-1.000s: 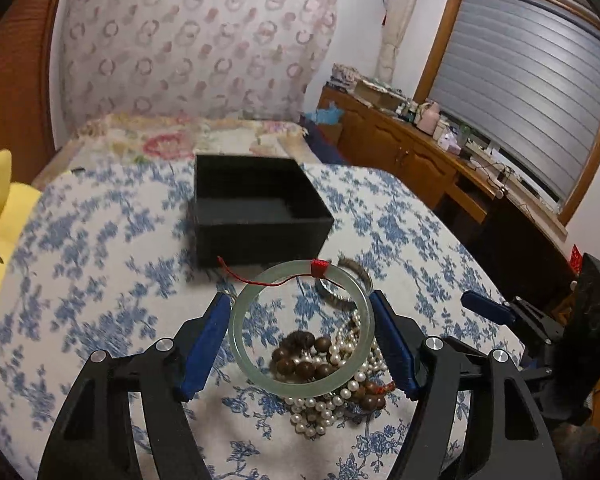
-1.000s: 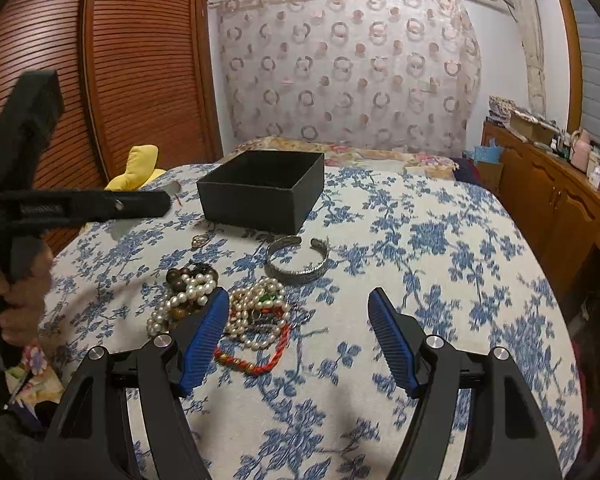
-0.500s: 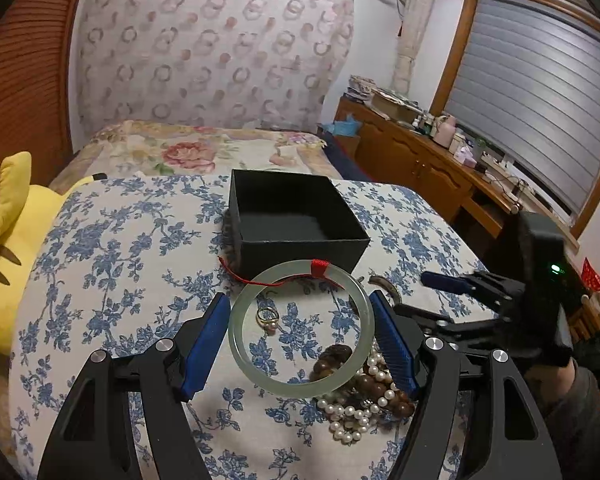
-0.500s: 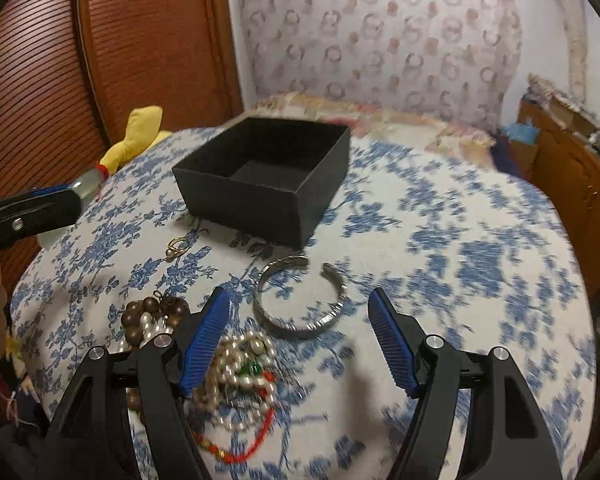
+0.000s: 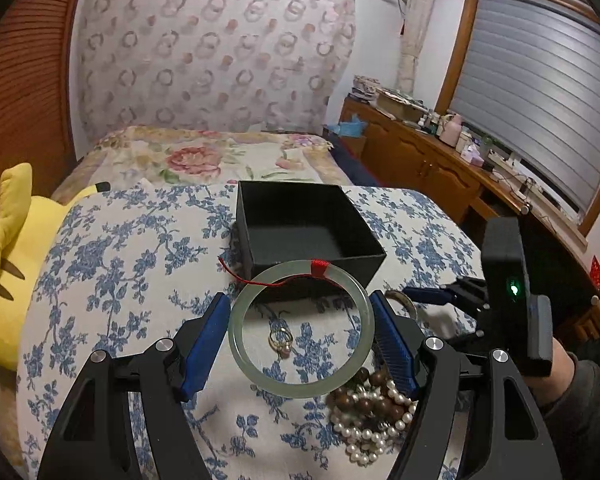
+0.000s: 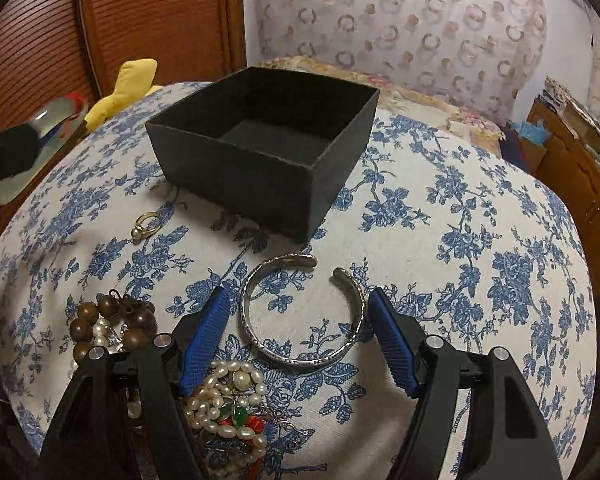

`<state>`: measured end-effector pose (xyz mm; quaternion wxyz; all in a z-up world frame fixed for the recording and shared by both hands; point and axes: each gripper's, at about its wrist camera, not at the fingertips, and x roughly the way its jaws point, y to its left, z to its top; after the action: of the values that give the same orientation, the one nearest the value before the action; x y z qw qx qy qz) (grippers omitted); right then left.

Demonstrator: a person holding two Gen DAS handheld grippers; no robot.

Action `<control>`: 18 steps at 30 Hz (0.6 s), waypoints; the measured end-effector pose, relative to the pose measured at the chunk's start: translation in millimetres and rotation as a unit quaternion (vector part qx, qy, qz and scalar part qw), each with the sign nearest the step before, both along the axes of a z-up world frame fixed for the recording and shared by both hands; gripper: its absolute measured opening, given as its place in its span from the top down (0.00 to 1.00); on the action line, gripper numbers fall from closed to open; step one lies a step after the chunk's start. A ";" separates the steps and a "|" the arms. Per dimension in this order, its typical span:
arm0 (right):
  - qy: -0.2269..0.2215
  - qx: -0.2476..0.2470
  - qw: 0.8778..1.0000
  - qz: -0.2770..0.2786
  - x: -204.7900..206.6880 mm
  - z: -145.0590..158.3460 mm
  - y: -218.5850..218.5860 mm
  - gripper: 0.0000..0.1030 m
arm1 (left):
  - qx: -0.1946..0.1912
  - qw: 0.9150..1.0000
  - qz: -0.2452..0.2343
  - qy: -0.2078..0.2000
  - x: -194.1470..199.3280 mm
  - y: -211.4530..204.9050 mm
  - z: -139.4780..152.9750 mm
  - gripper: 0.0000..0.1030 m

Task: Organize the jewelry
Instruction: 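Carry the jade bangle into the black box with the left tool while the right tool grasps the silver cuff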

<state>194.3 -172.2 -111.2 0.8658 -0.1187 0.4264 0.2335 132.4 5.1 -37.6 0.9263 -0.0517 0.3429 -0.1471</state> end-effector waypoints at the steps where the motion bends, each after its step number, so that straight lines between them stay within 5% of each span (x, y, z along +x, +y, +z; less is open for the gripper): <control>1: 0.000 0.001 1.000 0.001 0.2 0.5 -0.5 0.39 | 0.002 1.000 0.000 0.000 3.2 -1.1 0.2 0.34; 18: -0.058 0.049 0.997 -0.017 -1.7 50.3 -34.5 0.39 | 0.032 0.999 0.002 0.007 66.3 -25.9 0.5 0.34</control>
<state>192.7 -206.7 -60.9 0.8977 -0.0821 0.3655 0.2321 198.7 -20.8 -37.1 0.9254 -0.0239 0.3539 -0.1334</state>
